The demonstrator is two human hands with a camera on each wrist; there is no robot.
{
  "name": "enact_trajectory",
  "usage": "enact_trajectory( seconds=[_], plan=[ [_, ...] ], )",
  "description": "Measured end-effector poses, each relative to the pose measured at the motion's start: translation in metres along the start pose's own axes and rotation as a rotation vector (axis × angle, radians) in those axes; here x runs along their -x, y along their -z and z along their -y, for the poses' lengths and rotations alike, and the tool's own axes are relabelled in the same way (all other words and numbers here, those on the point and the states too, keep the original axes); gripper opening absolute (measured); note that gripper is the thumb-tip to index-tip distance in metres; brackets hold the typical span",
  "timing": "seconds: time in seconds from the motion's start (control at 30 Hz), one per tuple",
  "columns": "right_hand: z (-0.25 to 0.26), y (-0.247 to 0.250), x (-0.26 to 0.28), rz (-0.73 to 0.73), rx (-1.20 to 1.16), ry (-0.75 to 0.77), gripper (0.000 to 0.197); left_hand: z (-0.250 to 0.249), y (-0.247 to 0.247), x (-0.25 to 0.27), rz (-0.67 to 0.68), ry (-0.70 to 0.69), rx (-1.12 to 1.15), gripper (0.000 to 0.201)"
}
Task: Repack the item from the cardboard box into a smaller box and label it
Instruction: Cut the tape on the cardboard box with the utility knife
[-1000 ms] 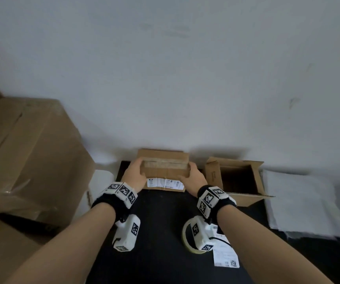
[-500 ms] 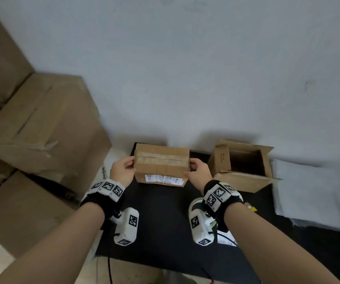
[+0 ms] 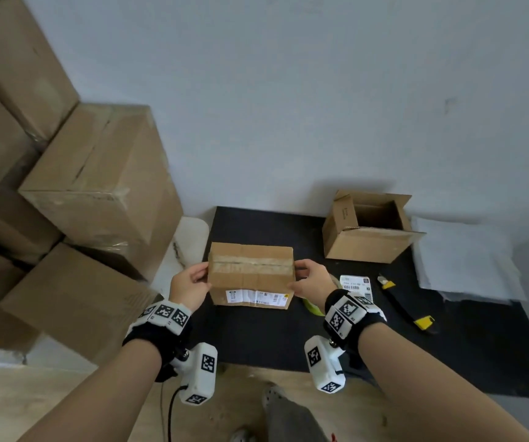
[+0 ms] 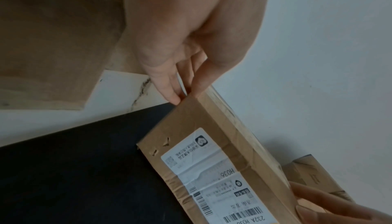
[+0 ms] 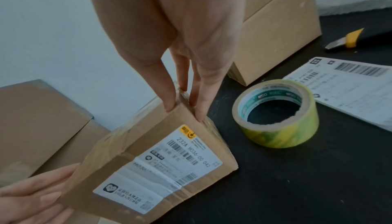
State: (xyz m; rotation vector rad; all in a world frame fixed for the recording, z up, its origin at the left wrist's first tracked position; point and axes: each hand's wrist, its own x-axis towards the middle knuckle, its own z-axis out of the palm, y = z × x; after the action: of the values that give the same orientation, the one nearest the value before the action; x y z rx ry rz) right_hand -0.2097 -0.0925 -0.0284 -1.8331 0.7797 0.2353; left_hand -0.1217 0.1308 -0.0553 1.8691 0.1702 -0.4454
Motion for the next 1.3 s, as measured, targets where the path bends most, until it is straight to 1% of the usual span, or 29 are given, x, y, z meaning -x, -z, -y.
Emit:
enact_trajectory(
  seconds=[0.2,0.33,0.4,0.47,0.53,0.57,0.63,0.7,0.77,0.83,0.93,1.0,1.07,1.2,1.3],
  plan=[
    [-0.008,-0.006,0.012,-0.045,0.021,0.001,0.054,0.004,0.001,0.013,0.009,-0.038,-0.058,0.051],
    [-0.007,-0.006,0.016,-0.061,0.086,0.042,0.052,-0.001,-0.002,0.02,-0.021,-0.083,-0.206,0.046],
    [-0.007,-0.004,0.019,-0.059,0.126,0.061,0.049,-0.007,-0.004,0.025,-0.042,-0.126,-0.351,0.044],
    [-0.006,-0.002,0.023,-0.066,0.183,0.069,0.05,-0.014,-0.009,0.035,-0.071,-0.232,-0.547,0.041],
    [-0.006,0.002,0.03,-0.081,0.288,0.052,0.052,-0.021,-0.018,0.049,-0.074,-0.388,-0.706,0.035],
    [-0.008,0.006,0.035,-0.091,0.343,0.045,0.051,-0.024,-0.025,0.056,-0.052,-0.473,-0.766,0.032],
    [-0.015,0.016,0.046,-0.119,0.444,0.056,0.046,-0.03,-0.043,0.069,0.038,-0.626,-0.881,0.028],
    [-0.027,0.028,0.057,-0.142,0.527,0.076,0.043,-0.033,-0.064,0.081,0.163,-0.757,-0.987,0.03],
    [-0.041,0.041,0.065,-0.149,0.596,0.057,0.041,-0.035,-0.088,0.093,0.272,-0.867,-1.053,0.031],
    [-0.057,0.055,0.069,-0.172,0.66,0.026,0.04,-0.035,-0.113,0.104,0.349,-0.94,-1.115,0.031],
    [-0.081,0.079,0.07,-0.202,0.727,0.008,0.037,-0.036,-0.151,0.114,0.443,-0.983,-1.227,0.031],
    [-0.097,0.097,0.068,-0.213,0.746,0.019,0.034,-0.037,-0.176,0.118,0.479,-0.989,-1.285,0.033],
    [-0.11,0.116,0.063,-0.22,0.766,0.03,0.031,-0.037,-0.2,0.12,0.501,-0.967,-1.32,0.033],
    [-0.137,0.152,0.048,-0.205,0.804,0.046,0.036,-0.037,-0.246,0.117,0.533,-0.893,-1.381,0.033],
    [-0.157,0.173,0.033,-0.174,0.806,0.063,0.039,-0.037,-0.274,0.115,0.582,-0.832,-1.425,0.03]
  ],
)
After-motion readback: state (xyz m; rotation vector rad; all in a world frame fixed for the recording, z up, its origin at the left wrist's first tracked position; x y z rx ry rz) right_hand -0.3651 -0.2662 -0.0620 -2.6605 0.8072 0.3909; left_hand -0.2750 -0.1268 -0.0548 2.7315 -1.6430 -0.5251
